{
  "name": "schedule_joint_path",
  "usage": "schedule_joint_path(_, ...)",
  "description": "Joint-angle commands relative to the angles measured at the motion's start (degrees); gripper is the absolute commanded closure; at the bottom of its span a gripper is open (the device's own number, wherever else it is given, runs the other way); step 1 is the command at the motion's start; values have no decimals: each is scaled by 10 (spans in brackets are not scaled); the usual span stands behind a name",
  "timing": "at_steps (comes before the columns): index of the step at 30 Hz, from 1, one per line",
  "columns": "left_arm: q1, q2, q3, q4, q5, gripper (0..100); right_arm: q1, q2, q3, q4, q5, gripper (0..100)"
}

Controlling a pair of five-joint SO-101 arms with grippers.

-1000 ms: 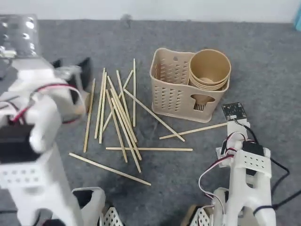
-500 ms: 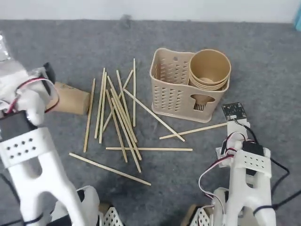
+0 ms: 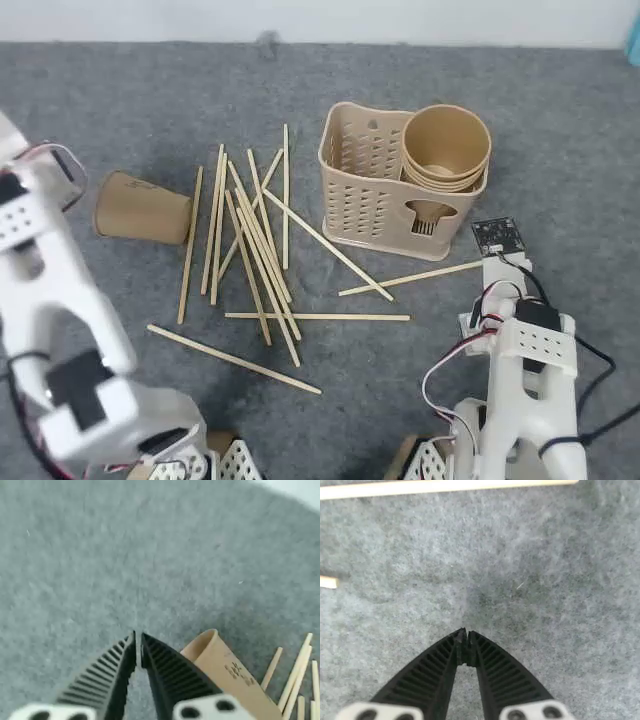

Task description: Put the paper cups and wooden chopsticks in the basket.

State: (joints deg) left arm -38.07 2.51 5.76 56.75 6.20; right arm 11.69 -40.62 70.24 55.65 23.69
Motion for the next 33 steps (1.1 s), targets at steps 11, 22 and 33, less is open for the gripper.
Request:
schedule_joint_path(11,45,329,-343,230,-5,987,-7,-17,-3,-7,6,991)
schedule_joint_path(22,85,413,-545,440,25,988,-7,-17,-3,-7,6,991)
schedule_joint_path(33,162,318,-395,438,29,988,-7,-17,-3,-7,6,991)
